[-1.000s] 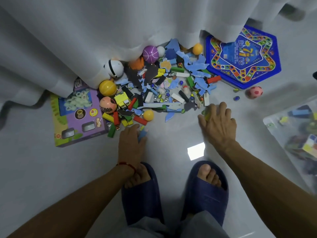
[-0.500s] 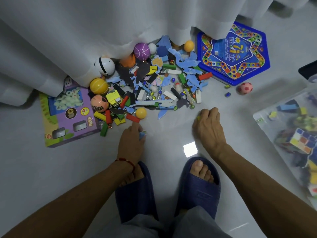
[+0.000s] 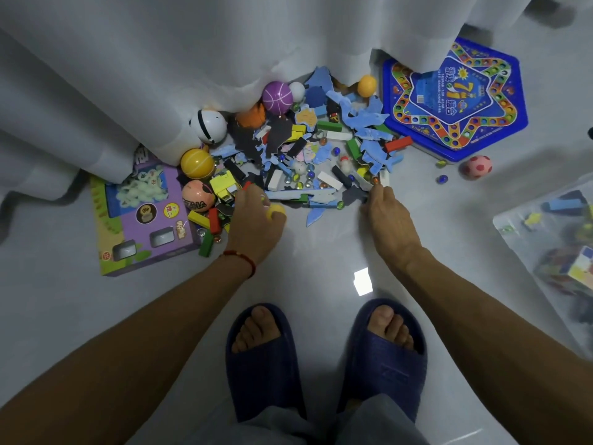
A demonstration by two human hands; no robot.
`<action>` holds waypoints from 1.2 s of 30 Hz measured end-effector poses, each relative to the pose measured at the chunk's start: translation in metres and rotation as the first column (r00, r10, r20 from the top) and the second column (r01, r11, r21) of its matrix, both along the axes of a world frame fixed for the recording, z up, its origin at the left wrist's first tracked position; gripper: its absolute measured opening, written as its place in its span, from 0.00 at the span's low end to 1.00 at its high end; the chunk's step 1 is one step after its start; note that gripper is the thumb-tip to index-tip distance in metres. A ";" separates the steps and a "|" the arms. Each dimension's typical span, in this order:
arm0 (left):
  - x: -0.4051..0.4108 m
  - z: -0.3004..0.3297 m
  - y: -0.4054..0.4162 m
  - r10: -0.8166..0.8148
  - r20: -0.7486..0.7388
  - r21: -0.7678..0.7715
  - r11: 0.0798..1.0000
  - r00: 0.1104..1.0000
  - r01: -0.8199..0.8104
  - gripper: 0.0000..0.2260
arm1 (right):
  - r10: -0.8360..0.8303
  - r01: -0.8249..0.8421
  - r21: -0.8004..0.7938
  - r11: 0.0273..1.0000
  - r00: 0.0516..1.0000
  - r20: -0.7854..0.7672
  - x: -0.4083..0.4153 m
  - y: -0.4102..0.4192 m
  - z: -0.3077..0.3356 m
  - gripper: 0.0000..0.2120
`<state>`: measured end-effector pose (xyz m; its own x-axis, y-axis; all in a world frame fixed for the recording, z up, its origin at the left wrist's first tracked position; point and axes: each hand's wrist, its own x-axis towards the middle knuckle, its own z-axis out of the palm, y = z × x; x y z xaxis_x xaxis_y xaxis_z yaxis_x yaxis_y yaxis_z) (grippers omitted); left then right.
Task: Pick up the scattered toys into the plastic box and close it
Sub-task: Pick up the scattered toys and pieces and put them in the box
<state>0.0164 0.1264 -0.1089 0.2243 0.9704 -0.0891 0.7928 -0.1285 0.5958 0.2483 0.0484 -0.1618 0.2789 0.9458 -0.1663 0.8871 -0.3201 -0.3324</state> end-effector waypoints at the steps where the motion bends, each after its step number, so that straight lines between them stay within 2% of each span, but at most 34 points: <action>1: -0.001 -0.003 0.002 -0.074 -0.026 0.038 0.996 0.997 0.075 0.11 | -0.019 0.019 -0.005 1.000 0.999 -0.029 -0.002 0.000 0.002 0.12; 3: -0.001 -0.007 0.004 -0.192 -0.109 0.062 0.978 0.975 0.199 0.15 | -0.148 0.150 -0.005 0.989 0.974 -0.174 -0.006 -0.002 0.010 0.10; 5: 0.002 -0.012 0.007 -0.241 -0.226 0.046 0.965 0.944 0.257 0.17 | -0.377 0.393 -0.044 0.919 0.839 -0.392 -0.008 -0.008 0.020 0.10; 6: 0.004 -0.013 0.007 -0.257 -0.291 0.044 0.959 0.922 0.281 0.18 | -0.493 0.532 -0.097 0.841 0.683 -0.539 -0.007 -0.013 0.025 0.10; 7: 0.005 -0.015 0.009 -0.269 -0.344 0.050 0.951 0.900 0.304 0.17 | -0.578 0.656 -0.209 0.725 0.415 -0.702 -0.004 -0.017 0.030 0.10; 8: 0.008 -0.013 0.009 -0.266 -0.373 0.059 0.949 0.889 0.309 0.16 | -0.586 0.716 -0.366 0.594 0.074 -0.807 0.001 -0.020 0.038 0.10; 9: 0.011 -0.011 0.009 -0.242 -0.370 0.079 0.954 0.897 0.290 0.15 | -0.522 0.702 -0.513 0.495 -0.231 -0.821 0.009 -0.023 0.046 0.09; 10: 0.015 -0.007 0.007 -0.207 -0.331 0.101 0.962 0.921 0.252 0.14 | -0.449 0.674 -0.597 0.435 -0.412 -0.793 0.019 -0.026 0.052 0.08; 11: 0.020 -0.001 0.004 -0.171 -0.255 0.120 0.971 0.952 0.207 0.14 | -0.407 0.678 -0.619 0.397 -0.474 -0.781 0.030 -0.027 0.057 0.07; 12: 0.027 0.007 0.000 -0.132 -0.147 0.101 0.984 0.980 0.147 0.14 | -0.403 0.715 -0.592 0.371 -0.450 -0.797 0.040 -0.026 0.061 0.09; 13: 0.037 0.016 -0.005 -0.075 -0.007 0.027 0.997 0.997 0.076 0.13 | -0.471 0.787 -0.492 0.372 -0.297 -0.831 0.051 -0.023 0.062 0.11; 14: 0.048 0.024 -0.008 0.016 0.139 -0.122 0.993 0.990 0.002 0.11 | -0.583 0.849 -0.326 0.416 -0.026 -0.812 0.063 -0.021 0.060 0.12; 15: 0.059 0.032 -0.010 0.145 0.281 -0.321 0.946 0.949 -0.050 0.09 | -0.676 0.857 -0.131 0.498 0.289 -0.678 0.077 -0.019 0.056 0.12; 16: 0.069 0.039 -0.011 0.299 0.380 -0.523 0.850 0.875 -0.064 0.08 | -0.695 0.801 0.028 0.598 0.535 -0.481 0.091 -0.014 0.053 0.13; 17: 0.078 0.045 -0.012 0.428 0.425 -0.673 0.739 0.798 -0.038 0.07 | -0.677 0.736 0.096 0.670 0.659 -0.326 0.106 -0.009 0.050 0.15; 18: 0.084 0.049 -0.012 0.493 0.435 -0.752 0.659 0.754 0.004 0.07 | -0.672 0.707 0.092 0.702 0.699 -0.244 0.119 -0.004 0.047 0.17; 19: 0.089 0.051 -0.013 0.497 0.437 -0.779 0.626 0.750 0.038 0.07 | -0.681 0.702 0.049 0.710 0.703 -0.205 0.132 0.000 0.042 0.21; 21: 0.094 0.052 -0.017 0.446 0.442 -0.774 0.627 0.778 0.080 0.08 | -0.681 0.679 -0.061 0.731 0.723 -0.116 0.149 0.006 0.032 0.24; 23: 0.098 0.055 -0.020 0.452 0.439 -0.791 0.604 0.777 0.096 0.08 | -0.629 0.621 -0.124 0.774 0.777 -0.039 0.154 0.008 0.024 0.19; 25: 0.102 0.060 -0.022 0.494 0.434 -0.828 0.548 0.754 0.118 0.08 | -0.655 0.648 -0.120 0.752 0.755 -0.028 0.150 0.008 0.025 0.17; 27: 0.107 0.068 -0.024 0.548 0.438 -0.866 0.471 0.713 0.170 0.09 | -0.762 0.748 -0.144 0.648 0.633 -0.140 0.139 0.007 0.037 0.18; 28: 0.110 0.073 -0.027 0.585 0.449 -0.877 0.432 0.676 0.209 0.10 | -0.789 0.781 -0.172 0.601 0.544 -0.287 0.130 0.003 0.047 0.19; 30: 0.122 0.086 -0.034 0.635 0.482 -0.875 0.383 0.604 0.295 0.12 | -0.676 0.787 -0.239 0.569 0.281 -0.681 0.107 -0.017 0.078 0.18; 32: 0.141 0.106 -0.043 0.643 0.506 -0.863 0.368 0.575 0.346 0.13 | -0.461 0.730 -0.288 0.620 0.042 -0.886 0.083 -0.047 0.125 0.18; 34: 0.168 0.131 -0.053 0.624 0.546 -0.837 0.372 0.560 0.401 0.08 | -0.308 0.734 -0.256 0.629 -0.067 -0.949 0.074 -0.078 0.176 0.19; 36: 0.198 0.160 -0.064 0.537 0.628 -0.777 0.384 0.563 0.499 0.04 | -0.214 0.821 -0.172 0.544 -0.062 -0.975 0.084 -0.104 0.223 0.17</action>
<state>0.2141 0.0622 0.0508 0.6697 0.4261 -0.6082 -0.0099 0.8241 0.5664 0.3325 -0.0556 0.0612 0.6649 0.5900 -0.4581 -0.5065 -0.0946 -0.8570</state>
